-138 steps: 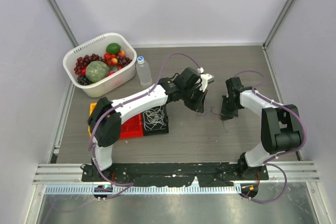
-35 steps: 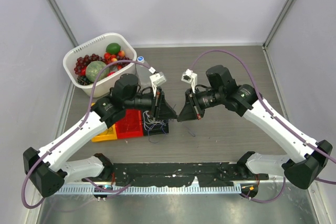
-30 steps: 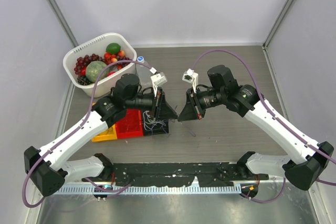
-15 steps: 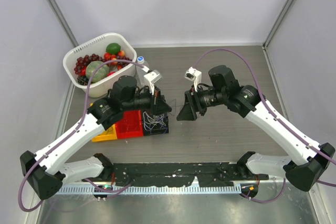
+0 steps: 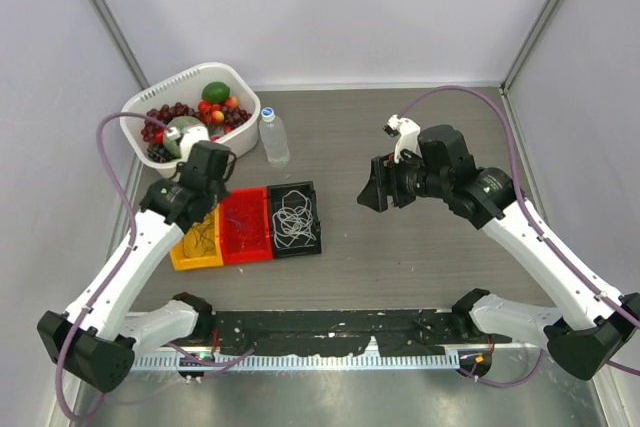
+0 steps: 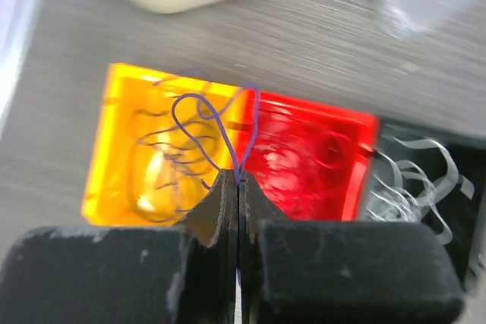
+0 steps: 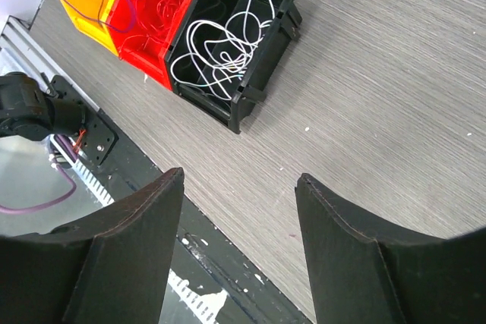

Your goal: Untangle the cables

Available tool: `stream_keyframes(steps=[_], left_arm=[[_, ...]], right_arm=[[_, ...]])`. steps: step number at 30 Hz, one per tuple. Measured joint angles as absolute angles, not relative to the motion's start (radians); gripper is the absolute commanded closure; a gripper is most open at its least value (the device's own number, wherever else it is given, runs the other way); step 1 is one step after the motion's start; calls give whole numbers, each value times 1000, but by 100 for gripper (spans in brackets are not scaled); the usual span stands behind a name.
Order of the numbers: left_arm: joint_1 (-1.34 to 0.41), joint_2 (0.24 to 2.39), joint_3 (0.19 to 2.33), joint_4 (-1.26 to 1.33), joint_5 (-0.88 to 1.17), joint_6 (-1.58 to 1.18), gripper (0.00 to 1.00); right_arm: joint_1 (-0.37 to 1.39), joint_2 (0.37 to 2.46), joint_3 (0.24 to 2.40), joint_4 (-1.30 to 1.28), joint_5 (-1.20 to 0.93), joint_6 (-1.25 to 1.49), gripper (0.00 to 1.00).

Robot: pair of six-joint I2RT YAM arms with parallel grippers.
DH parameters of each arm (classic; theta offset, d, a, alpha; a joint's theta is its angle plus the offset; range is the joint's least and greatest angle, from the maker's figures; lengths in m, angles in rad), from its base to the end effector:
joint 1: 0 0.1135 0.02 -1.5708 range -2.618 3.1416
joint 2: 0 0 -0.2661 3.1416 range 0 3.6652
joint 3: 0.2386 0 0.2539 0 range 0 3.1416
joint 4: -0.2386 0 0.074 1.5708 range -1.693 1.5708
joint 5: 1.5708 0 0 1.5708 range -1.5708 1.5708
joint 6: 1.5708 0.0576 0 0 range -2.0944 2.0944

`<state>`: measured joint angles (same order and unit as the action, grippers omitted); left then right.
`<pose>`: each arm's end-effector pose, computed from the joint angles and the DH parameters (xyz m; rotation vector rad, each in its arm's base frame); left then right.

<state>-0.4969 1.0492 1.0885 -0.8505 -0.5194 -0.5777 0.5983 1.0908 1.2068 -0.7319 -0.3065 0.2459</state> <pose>0.2044 -0.0783 0.3240 -0.3278 2.2283 0.0536 0.1889 0.1498 0.3632 -0.5750 2.1974 0.7989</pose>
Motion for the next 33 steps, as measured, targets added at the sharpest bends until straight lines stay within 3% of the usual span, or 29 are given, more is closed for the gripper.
stream_keyframes(steps=[6, 14, 23, 33], left_arm=[[-307, 1014, 1073, -906, -640, -629, 100], [-251, 950, 1069, -883, -742, -579, 100], [-236, 993, 963, -817, -677, -605, 100], [-191, 1283, 830, -708, -501, -646, 100]], right_arm=[[598, 1091, 1196, -738, -285, 246, 34], [598, 1086, 1187, -739, -274, 247, 34], [598, 1083, 1180, -739, -272, 246, 35], [598, 1080, 1153, -738, -263, 247, 35]])
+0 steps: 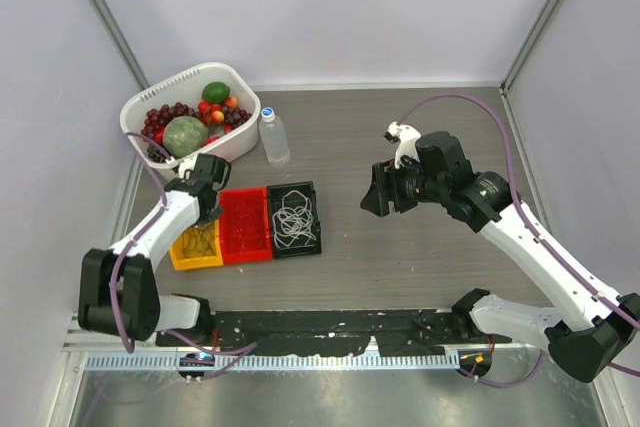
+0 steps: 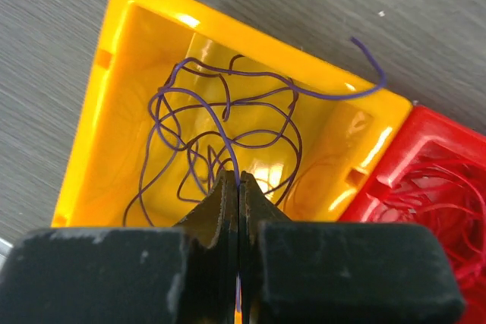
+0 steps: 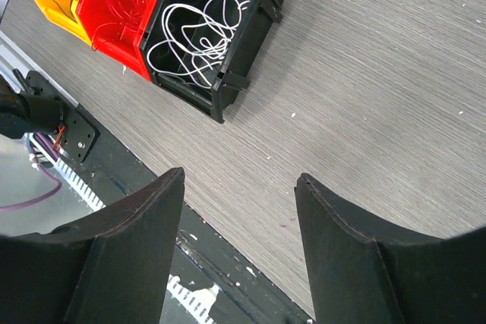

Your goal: Untangle the cables

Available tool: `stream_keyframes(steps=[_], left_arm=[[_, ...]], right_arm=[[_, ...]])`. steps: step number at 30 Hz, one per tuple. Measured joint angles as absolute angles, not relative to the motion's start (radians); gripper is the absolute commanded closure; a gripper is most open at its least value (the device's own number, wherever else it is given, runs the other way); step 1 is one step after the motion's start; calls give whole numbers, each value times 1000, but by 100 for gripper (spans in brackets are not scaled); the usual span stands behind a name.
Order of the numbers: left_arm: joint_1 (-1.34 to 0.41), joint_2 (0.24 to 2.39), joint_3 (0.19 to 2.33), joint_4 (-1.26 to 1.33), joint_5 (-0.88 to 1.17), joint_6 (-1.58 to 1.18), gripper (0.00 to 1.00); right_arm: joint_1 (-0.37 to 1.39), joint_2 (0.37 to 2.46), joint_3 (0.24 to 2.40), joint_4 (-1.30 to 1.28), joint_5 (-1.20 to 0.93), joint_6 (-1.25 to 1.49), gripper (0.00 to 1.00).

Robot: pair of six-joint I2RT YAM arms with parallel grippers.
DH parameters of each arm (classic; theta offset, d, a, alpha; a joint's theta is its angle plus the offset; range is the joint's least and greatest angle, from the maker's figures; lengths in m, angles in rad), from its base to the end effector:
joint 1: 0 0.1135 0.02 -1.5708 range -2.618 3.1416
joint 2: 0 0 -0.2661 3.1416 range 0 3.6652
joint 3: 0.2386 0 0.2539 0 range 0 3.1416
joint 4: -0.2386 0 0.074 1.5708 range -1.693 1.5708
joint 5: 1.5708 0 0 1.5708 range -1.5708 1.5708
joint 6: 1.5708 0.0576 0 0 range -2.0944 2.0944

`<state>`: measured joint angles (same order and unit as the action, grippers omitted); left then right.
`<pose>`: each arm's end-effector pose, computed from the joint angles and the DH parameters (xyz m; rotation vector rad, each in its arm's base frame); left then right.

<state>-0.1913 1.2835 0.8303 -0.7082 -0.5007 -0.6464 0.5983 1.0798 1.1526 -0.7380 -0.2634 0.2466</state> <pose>0.2431 -0.0189 0.2004 -0.7058 2.4492 0.3797 0.1884 0.1466 0.3460 -0.5512 2.2505 0.7406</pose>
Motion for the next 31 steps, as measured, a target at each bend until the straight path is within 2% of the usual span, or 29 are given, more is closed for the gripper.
stream_keyframes(steps=[2, 5, 9, 16, 20, 22, 26, 30, 31], left_arm=[[-171, 1332, 826, -692, -476, -643, 97], [-141, 1397, 837, -683, -451, -636, 63], [-121, 1426, 900, -744, -435, -658, 41], [-121, 1235, 1014, -876, -348, -712, 29], [-121, 1134, 1126, -937, -324, -731, 26], [-121, 1081, 1169, -934, -293, -727, 20], [-121, 959, 1177, -766, -125, -718, 14], [-122, 918, 1159, -432, 135, -748, 7], [-122, 932, 1177, -376, 189, -754, 1]], right_arm=[[598, 1075, 1143, -737, -263, 247, 35], [598, 1066, 1131, -736, -262, 248, 35], [598, 1058, 1124, -735, -253, 250, 35], [598, 1050, 1119, -738, -179, 267, 34], [599, 1039, 1122, -745, -25, 280, 32], [599, 1021, 1135, -759, 77, 289, 30], [599, 962, 1182, -781, 253, 294, 28], [599, 918, 1267, -797, 369, 292, 27], [599, 911, 1299, -801, 398, 291, 17]])
